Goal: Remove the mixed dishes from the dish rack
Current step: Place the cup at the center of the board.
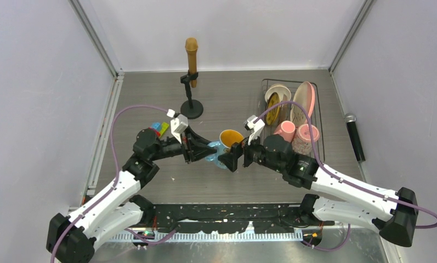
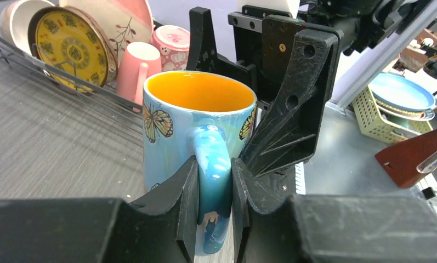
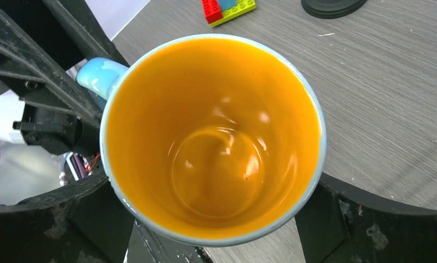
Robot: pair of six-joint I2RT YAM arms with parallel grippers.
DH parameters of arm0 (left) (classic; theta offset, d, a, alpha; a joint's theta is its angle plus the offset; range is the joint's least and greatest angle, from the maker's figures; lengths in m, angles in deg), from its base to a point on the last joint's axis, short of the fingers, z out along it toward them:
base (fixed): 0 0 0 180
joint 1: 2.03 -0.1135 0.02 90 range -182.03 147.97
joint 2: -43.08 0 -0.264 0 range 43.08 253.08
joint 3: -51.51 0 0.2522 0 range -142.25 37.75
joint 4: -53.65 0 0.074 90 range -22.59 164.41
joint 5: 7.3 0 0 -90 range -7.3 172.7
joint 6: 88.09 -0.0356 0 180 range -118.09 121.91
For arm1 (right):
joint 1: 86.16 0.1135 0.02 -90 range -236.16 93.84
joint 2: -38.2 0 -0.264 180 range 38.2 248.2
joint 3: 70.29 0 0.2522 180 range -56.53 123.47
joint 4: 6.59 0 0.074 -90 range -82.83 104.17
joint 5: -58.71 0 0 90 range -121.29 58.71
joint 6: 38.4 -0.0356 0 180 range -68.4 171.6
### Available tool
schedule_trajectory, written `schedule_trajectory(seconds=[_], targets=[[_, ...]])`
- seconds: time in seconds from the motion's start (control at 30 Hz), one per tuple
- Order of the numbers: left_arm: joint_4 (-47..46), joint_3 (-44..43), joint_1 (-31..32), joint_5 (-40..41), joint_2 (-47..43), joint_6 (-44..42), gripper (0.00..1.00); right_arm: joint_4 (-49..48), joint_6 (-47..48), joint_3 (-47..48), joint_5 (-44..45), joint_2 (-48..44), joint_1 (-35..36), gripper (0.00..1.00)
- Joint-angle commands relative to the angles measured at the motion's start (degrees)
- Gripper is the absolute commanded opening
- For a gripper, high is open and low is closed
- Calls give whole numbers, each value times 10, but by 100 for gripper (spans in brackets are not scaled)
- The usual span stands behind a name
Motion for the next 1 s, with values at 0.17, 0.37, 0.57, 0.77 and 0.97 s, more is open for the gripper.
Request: schedule_trajectory(seconds=[0.17, 0.37, 0.57, 0.77, 0.97], targets=[[-80, -4, -7, 15, -58, -73, 0, 126, 67, 18, -44, -47, -6, 100], [-59, 4, -7, 7, -60, -102, 0, 188, 71, 35, -42, -47, -6, 100], [-39, 31, -7, 48, -71, -141, 0, 216, 66, 45, -8, -52, -6, 100], [-106, 99, -7, 197, -64, -138, 0, 236, 67, 53, 29, -76, -6, 100], [-175, 152, -7, 386, -63, -112, 0, 226, 49, 56, 92, -98, -6, 100]])
